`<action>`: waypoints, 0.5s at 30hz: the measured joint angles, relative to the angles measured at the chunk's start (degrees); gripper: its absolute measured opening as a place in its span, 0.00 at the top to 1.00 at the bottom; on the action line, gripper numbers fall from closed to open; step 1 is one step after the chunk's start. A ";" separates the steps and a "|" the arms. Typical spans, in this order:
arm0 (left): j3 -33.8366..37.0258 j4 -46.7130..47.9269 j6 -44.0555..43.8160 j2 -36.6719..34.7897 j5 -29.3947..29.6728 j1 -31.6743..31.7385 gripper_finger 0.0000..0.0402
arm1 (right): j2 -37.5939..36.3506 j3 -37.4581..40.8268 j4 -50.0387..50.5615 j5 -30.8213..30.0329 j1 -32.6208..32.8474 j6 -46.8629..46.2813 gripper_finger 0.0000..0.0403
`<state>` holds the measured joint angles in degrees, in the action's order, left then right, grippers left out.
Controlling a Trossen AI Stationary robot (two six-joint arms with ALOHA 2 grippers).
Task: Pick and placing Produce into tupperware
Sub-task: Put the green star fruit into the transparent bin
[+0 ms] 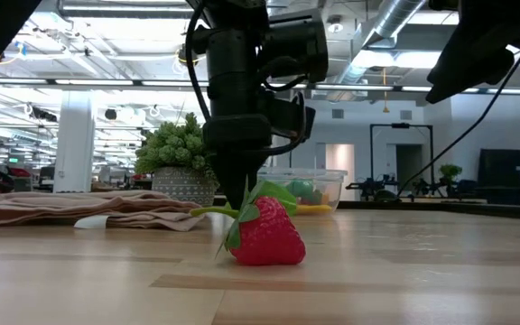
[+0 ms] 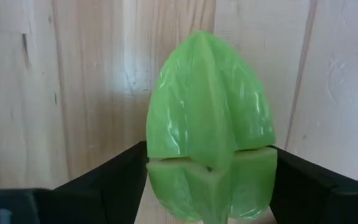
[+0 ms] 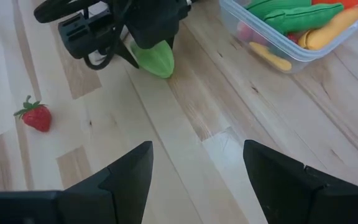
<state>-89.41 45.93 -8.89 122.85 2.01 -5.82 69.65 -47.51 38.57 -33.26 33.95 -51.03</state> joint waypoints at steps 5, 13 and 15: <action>0.00 -0.06 0.07 0.00 -0.23 -0.02 0.37 | 0.00 0.00 -0.25 0.00 0.00 -0.01 0.39; 0.00 -0.05 -1.06 0.02 -0.91 -0.02 0.45 | 0.00 0.00 -0.93 0.17 0.00 -0.02 0.39; -0.01 -0.05 -1.26 0.02 -0.91 -0.02 0.46 | 0.00 0.00 -0.95 0.17 0.00 -0.02 0.39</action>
<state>-89.41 45.88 -10.15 122.87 1.10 -5.85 69.65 -47.51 37.62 -33.08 33.95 -51.05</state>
